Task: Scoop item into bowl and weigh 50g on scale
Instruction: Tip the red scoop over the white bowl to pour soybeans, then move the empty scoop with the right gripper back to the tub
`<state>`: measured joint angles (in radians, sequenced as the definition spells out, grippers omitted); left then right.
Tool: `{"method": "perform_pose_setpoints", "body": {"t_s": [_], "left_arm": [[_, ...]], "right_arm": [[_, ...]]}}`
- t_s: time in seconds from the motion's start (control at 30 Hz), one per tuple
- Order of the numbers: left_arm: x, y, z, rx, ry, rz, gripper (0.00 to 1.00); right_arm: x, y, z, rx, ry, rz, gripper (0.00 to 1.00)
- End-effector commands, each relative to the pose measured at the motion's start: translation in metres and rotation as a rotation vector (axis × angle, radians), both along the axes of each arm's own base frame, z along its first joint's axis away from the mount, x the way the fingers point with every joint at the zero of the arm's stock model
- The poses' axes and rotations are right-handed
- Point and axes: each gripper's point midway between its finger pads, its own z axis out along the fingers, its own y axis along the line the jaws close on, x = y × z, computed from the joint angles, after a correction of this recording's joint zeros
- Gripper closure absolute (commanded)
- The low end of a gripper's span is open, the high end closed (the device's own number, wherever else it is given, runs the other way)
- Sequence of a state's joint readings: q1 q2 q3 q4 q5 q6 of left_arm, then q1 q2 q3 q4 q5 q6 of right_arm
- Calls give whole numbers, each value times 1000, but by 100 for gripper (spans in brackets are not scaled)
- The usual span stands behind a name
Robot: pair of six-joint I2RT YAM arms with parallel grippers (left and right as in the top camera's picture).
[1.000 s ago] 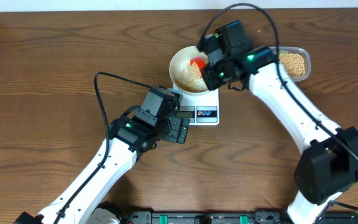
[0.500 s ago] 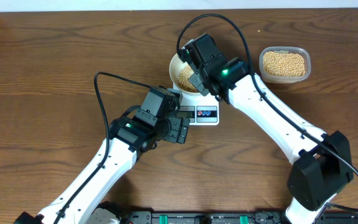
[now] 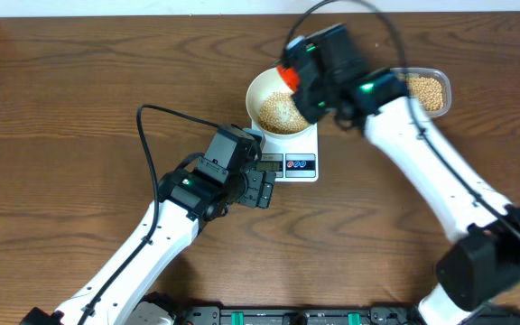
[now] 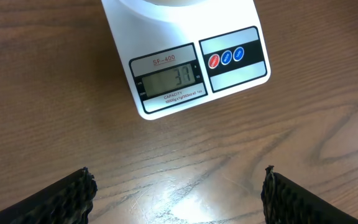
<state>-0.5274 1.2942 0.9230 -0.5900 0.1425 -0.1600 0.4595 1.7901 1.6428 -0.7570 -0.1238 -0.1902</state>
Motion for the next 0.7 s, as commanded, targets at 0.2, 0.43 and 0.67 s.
{"method": "perform_pose_setpoints", "body": {"t_s": [0.2, 0.43, 0.67], "left_arm": [[1, 2, -2, 16, -3, 5, 12], [1, 2, -2, 17, -2, 5, 12], [1, 2, -2, 17, -3, 5, 12]], "right_arm": [[7, -72, 68, 367, 55, -66, 99], [19, -172, 51, 338, 112, -370, 99], [9, -231, 20, 207, 183, -583, 99]]}}
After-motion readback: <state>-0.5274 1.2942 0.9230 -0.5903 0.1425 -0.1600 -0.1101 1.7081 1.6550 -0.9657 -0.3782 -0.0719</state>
